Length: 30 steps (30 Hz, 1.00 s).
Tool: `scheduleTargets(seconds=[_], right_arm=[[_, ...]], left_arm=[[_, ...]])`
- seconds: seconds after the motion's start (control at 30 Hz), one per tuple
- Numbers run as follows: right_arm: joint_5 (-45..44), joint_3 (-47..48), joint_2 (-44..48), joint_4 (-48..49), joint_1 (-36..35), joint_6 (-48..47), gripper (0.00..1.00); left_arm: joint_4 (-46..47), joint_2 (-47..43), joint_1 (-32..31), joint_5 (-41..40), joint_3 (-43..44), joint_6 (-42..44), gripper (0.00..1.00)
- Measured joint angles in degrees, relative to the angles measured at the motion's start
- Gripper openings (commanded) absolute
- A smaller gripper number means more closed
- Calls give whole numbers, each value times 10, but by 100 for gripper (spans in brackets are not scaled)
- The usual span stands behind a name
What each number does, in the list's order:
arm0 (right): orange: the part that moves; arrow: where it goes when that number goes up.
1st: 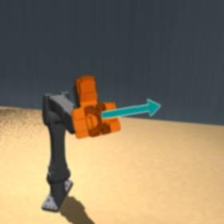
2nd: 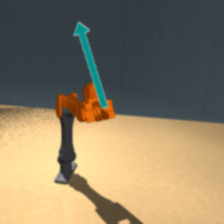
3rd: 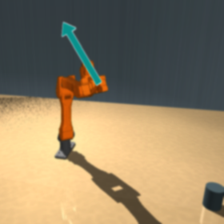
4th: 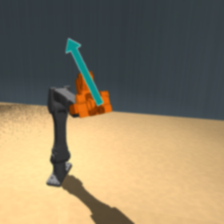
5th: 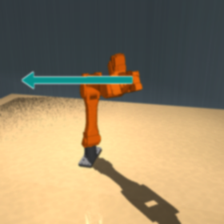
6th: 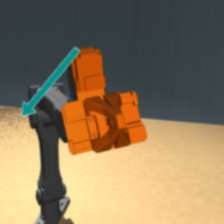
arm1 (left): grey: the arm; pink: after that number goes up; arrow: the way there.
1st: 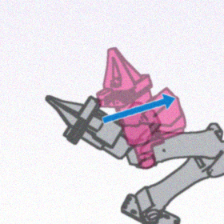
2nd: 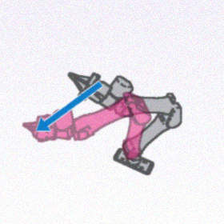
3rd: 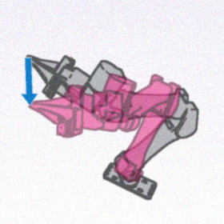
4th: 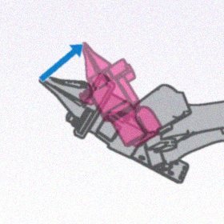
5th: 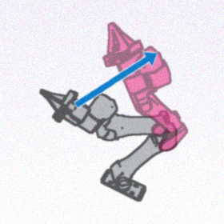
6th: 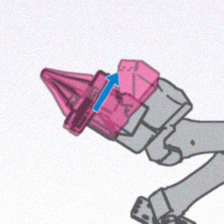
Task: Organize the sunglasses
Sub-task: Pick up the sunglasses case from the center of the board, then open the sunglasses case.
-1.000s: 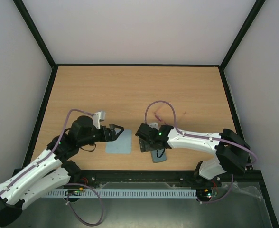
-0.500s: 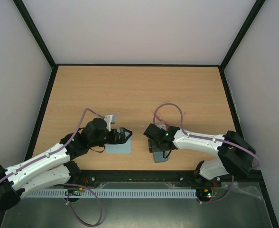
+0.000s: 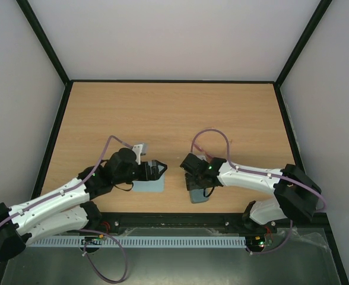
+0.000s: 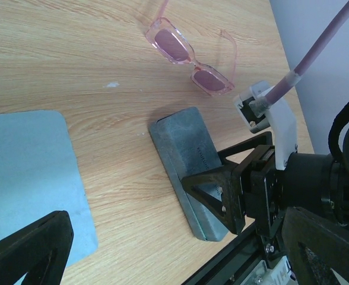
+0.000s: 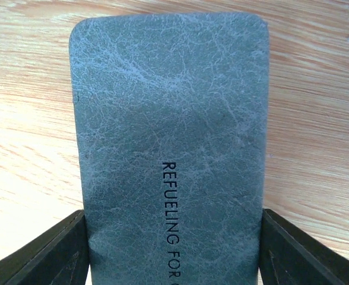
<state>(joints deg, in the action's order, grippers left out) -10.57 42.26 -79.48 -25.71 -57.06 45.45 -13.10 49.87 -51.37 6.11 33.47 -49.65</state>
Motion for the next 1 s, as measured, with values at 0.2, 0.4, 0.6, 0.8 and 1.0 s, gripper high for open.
scheduleTargets(seconds=[0.2, 0.4, 0.6, 0.8, 1.0], right_arm=[[3, 0, 2, 1, 0, -5, 46], [40, 3, 65, 1, 2, -15, 47], [113, 15, 151, 27, 37, -15, 47], [147, 16, 161, 50, 72, -10, 47], [161, 19, 161, 66, 80, 3, 46]], left_arm=[[0, 6, -5, -2, 2, -1, 99], [4, 15, -5, 5, 4, -5, 99], [38, 50, -10, 36, 4, -26, 76], [90, 79, -30, 60, 1, -57, 63], [140, 109, -65, 64, -3, -80, 64]])
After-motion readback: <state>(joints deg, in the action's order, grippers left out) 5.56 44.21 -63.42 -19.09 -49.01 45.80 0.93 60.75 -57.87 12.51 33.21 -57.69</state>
